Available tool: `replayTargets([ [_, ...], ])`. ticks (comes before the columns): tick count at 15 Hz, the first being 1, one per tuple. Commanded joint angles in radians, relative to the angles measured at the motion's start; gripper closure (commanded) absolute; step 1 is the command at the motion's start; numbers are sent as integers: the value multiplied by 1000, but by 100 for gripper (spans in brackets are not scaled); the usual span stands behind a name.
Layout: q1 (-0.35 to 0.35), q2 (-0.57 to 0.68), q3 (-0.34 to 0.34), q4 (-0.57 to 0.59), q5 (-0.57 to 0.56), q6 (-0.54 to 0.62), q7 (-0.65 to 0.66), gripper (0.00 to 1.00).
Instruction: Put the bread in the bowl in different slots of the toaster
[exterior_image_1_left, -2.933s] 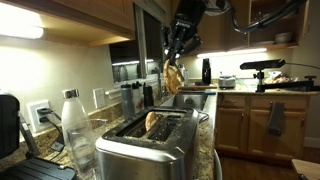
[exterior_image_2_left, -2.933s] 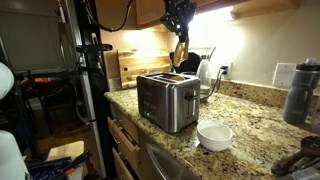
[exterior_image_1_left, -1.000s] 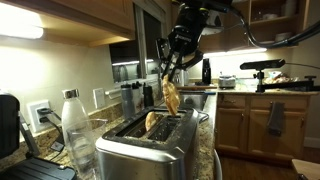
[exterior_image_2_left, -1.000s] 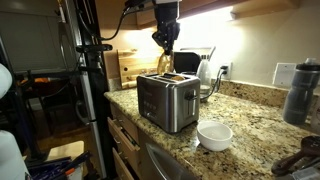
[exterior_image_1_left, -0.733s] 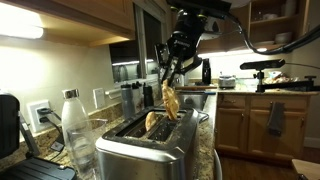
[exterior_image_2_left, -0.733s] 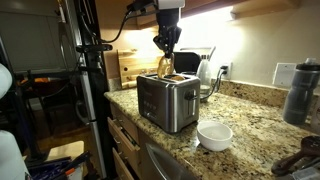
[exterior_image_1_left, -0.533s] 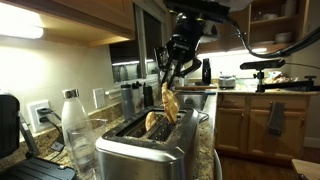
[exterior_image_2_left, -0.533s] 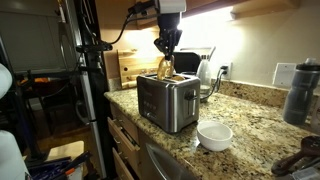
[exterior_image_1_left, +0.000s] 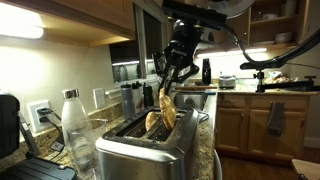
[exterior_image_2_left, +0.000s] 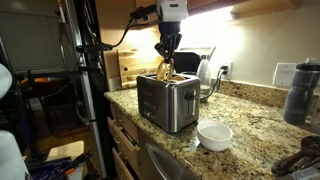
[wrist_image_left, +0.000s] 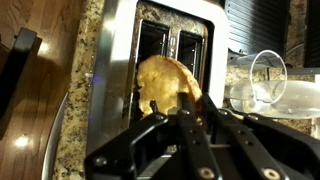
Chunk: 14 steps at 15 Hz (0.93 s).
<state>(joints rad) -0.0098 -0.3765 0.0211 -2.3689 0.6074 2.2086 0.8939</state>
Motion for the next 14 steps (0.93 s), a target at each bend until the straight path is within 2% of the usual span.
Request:
replayTargets([
  [1,9,13,-9,9,52,-14,-45,91],
  [10,-4,49,5,11,82,15,-43,91],
  [11,-6,49,6,9,82,19,-35,85],
  [12,-8,49,7,8,79,24,-27,60],
  [13,-11,48,8,8,76,28,-22,60],
  [14,-14,47,9,7,73,35,-15,54],
])
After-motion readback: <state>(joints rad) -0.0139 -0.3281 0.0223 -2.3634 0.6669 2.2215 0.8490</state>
